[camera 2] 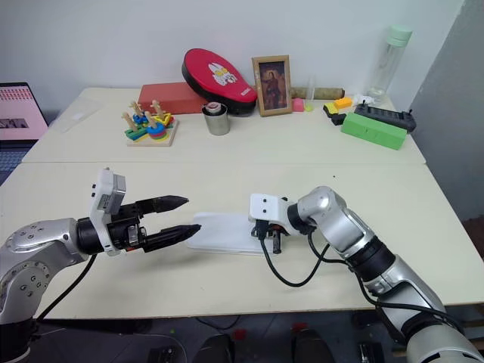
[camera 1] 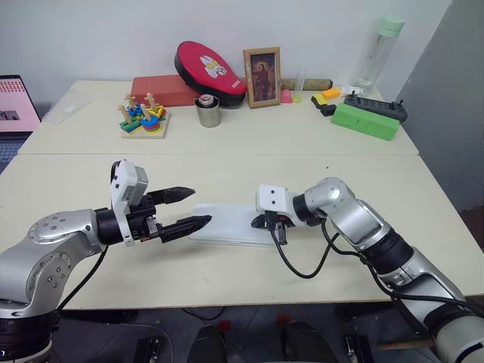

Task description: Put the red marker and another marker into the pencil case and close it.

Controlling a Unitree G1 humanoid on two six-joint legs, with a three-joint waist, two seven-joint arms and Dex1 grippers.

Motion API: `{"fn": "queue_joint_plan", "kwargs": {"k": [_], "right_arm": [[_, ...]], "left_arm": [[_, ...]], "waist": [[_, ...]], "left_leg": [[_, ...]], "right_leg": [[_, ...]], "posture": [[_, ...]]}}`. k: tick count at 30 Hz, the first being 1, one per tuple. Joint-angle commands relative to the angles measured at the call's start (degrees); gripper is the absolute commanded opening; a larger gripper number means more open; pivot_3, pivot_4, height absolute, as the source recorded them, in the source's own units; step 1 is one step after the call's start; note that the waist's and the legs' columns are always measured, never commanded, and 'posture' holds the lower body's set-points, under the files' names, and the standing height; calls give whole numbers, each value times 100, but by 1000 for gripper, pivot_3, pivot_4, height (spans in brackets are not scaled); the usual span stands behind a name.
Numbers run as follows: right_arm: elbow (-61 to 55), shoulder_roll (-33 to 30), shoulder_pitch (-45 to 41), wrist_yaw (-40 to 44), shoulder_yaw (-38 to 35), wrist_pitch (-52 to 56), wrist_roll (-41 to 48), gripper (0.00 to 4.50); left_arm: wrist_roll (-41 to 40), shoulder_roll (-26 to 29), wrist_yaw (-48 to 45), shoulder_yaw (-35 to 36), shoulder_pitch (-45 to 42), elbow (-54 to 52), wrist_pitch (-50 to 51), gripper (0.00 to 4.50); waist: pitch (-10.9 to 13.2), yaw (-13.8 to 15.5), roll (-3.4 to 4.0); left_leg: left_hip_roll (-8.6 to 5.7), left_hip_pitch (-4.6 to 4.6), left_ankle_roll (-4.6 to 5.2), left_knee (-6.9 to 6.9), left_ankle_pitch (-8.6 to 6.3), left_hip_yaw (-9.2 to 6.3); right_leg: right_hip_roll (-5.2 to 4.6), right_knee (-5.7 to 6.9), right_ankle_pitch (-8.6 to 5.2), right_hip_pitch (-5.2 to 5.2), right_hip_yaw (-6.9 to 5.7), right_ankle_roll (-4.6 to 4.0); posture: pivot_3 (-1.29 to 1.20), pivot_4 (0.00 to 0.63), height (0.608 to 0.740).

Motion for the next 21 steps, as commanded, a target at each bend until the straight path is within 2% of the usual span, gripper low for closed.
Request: {"fn": "queue_joint_plan", "kwargs": {"k": [1,5,9,14,17,18,19,21], "right_arm": [[64,-29,185,-10,149,16,-124,14],[-70,68,207,55,-225,202,302,14],[-343,184,268,5,-1314,519,1200,14],[-51,230,296,-781,-2448,626,1596,14],[72,220,347,-1250,-2913,643,1657,14],[30,130,433,-1254,-2994,650,1696,367],[-13,53,509,-1250,-3053,658,1738,463],[-27,-103,667,-1310,-3186,637,1776,970]], "left_arm": [[-32,107,-38,16,-64,-125,-16,4500],[43,45,143,-10,-124,-41,5,4500],[518,-234,870,-94,-487,533,-117,4500],[1364,-580,1735,-130,-861,1303,-598,4500],[1644,-663,1889,-128,-884,1596,-838,4500],[1733,-685,1945,-110,-885,1706,-919,4500],[1800,-708,2000,-83,-894,1797,-982,4500],[1900,-738,2091,0,-908,1978,-1091,4500]], "waist": [[-4,-2,-6],[-6,-1,-9],[0,49,-3],[-1,97,-5],[-1,105,-4],[-1,106,-4],[-2,107,-5],[-1,107,-4]], "left_leg": [[1,3,0,0,0,0],[1,4,0,1,0,0],[1,0,0,2,0,0],[0,-3,-1,2,0,0],[-1,-4,0,0,0,0],[-2,-5,0,0,0,0],[-2,-6,0,-1,0,0],[-2,-6,0,-4,0,0]], "right_leg": [[1,1,0,2,0,0],[0,0,-1,3,0,1],[0,1,-1,4,0,1],[0,-1,0,3,0,0],[0,-2,1,2,0,-1],[0,-2,1,1,1,-1],[0,-2,1,0,1,-1],[0,-4,1,0,0,-2]], "posture": [[0,150,740],[0,150,740],[0,150,740],[0,150,740],[0,150,740],[0,150,740],[0,150,740],[0,150,740]]}}
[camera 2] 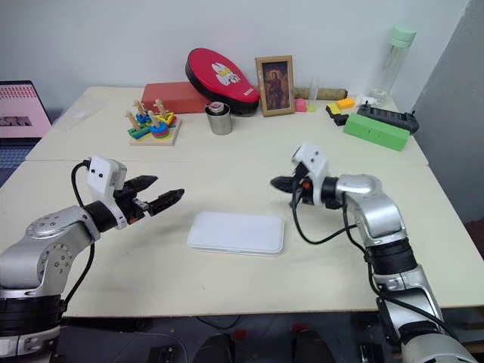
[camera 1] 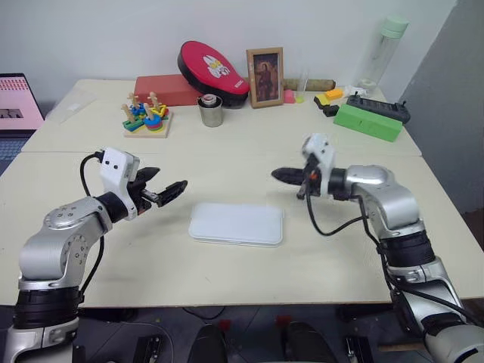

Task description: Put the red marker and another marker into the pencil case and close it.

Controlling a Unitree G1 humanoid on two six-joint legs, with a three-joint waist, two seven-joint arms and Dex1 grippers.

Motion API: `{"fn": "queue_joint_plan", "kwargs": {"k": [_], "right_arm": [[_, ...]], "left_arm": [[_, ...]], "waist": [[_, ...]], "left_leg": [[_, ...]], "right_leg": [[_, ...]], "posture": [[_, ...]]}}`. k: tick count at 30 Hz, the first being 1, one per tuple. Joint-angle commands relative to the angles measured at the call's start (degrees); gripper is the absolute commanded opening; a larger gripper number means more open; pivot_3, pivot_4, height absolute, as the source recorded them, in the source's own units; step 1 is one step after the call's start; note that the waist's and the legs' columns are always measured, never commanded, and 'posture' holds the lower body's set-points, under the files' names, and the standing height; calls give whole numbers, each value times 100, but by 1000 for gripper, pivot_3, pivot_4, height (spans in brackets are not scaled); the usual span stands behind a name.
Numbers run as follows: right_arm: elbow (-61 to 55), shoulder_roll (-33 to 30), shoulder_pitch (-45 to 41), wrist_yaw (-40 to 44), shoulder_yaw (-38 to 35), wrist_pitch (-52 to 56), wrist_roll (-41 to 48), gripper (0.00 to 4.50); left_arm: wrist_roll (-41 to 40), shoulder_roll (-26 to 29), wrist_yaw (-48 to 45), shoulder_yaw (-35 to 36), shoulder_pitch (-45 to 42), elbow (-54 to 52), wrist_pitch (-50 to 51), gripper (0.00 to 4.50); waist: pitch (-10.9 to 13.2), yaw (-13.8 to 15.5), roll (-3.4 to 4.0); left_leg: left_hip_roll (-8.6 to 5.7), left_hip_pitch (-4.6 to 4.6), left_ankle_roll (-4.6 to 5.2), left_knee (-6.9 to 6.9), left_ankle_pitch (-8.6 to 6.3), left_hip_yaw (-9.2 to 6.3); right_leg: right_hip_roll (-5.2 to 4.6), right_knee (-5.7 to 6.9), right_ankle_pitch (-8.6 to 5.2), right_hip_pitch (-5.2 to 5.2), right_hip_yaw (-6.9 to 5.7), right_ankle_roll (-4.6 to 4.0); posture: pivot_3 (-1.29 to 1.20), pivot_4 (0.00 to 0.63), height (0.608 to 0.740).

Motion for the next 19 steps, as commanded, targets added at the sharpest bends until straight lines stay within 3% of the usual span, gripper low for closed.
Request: {"fn": "queue_joint_plan", "kwargs": {"k": [1,6,14,19], "right_arm": [[-134,-266,239,-132,-359,-31,164,1178],[-174,-594,627,-251,-587,28,248,2352],[-468,-531,784,-528,-544,193,444,4323],[-545,-595,851,-566,-587,199,547,4440]], "left_arm": [[227,-1,217,237,-68,189,-315,4500],[354,78,235,485,178,355,-550,4500],[409,17,226,484,91,566,-623,4500],[417,41,175,433,56,572,-602,4500]], "waist": [[0,0,0],[1,-1,1],[1,-5,1],[1,-3,1]], "left_leg": [[0,-3,0,-1,0,0],[-1,-3,0,0,0,1],[0,0,0,3,0,1],[0,-2,0,2,0,1]], "right_leg": [[0,0,0,-3,0,0],[-1,-1,0,-3,1,0],[0,2,-1,-1,3,2],[0,1,-1,-1,2,2]], "posture": [[0,150,740],[0,150,740],[0,150,740],[0,150,740]]}}
